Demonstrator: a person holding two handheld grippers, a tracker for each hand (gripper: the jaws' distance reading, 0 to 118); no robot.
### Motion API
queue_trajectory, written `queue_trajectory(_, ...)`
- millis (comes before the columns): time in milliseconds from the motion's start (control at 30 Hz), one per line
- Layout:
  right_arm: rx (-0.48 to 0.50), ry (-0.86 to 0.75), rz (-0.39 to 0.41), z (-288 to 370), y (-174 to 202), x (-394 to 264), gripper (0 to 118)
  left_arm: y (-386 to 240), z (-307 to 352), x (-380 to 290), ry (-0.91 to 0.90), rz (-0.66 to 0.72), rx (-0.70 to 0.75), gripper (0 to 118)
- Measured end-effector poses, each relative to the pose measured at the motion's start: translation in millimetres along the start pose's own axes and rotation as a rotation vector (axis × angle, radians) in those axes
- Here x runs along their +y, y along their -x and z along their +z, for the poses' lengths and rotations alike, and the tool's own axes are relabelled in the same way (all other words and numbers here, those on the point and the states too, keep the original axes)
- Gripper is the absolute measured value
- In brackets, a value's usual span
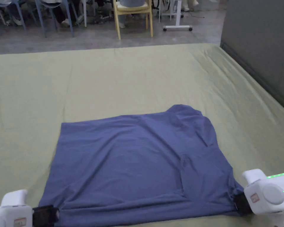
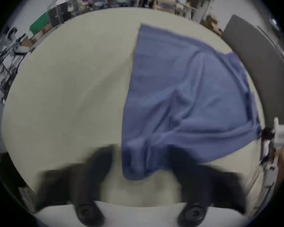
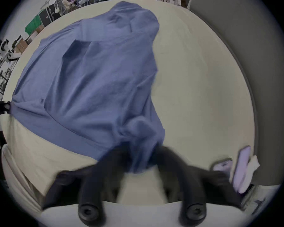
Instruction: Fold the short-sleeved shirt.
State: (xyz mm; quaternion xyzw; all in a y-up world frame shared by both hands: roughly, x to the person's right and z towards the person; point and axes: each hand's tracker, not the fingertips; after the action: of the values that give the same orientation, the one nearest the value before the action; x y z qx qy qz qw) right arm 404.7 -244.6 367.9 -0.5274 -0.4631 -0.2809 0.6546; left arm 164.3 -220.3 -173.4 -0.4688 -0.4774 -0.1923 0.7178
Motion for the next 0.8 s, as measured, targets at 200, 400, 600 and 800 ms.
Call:
queue_trajectory(200, 0.218, -0.349, -0.177, 95, 1, 0, 116, -33, 108, 5, -0.312, 0.071, -0.199, 118)
queue_trajectory(400, 0.365, -0.461, -0.207, 108, 27, -27, 2, -44, 79, -34, -0.206, -0.048, -0.027, 0)
queue_trajectory(600, 0.197, -0.471, -0.076, 97, 50, -38, 2, -18, 26, -49, -0.074, 0.097, -0.057, 0)
queue_trajectory(800, 0.173, -0.442, -0.078, 88, 29, -35, 2, 7, -38, -31, -0.005, 0.067, 0.089, 118)
